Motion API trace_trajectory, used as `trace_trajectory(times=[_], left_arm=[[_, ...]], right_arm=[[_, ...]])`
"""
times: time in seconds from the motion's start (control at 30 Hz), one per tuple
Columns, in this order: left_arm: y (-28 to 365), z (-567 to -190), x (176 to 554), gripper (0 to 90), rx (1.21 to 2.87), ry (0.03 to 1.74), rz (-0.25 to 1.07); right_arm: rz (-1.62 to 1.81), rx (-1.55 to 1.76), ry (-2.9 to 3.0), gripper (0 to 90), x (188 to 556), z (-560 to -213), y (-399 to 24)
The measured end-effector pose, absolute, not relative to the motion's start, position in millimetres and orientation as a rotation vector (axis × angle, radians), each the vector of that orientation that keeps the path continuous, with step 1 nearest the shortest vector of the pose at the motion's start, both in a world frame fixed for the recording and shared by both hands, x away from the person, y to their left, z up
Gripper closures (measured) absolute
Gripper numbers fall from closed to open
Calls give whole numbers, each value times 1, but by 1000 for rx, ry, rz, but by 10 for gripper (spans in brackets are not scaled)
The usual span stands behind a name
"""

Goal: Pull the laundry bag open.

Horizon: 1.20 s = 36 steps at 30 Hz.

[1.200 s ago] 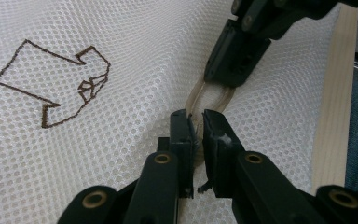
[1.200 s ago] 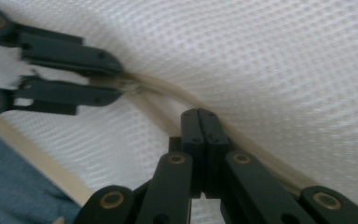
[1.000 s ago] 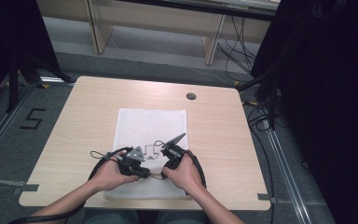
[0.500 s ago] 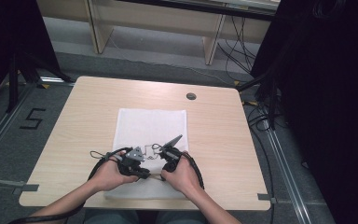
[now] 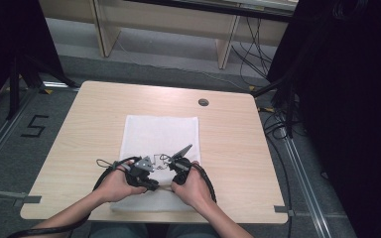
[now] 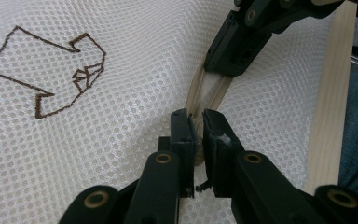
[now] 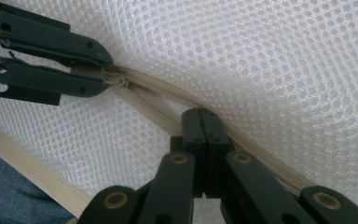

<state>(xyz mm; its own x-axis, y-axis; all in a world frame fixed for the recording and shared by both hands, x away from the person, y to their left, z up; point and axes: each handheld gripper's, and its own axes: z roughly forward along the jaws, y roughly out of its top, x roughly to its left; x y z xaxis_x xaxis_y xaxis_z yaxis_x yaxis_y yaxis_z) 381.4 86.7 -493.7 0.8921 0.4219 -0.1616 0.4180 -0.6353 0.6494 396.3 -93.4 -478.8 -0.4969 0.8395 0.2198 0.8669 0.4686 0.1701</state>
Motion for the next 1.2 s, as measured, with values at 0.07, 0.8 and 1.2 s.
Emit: trace_trajectory(times=[0.07, 0.8, 1.2], left_arm=[[86, -493, 381, 829, 2344, 580, 17], [131, -487, 386, 830, 2392, 655, 95], [142, -487, 380, 829, 2343, 681, 44]], right_arm=[[-399, -1511, -2624, 900, 396, -479, -93], [-375, -1508, -2625, 900, 397, -478, -91], [-370, -1505, -2634, 900, 395, -478, -90]])
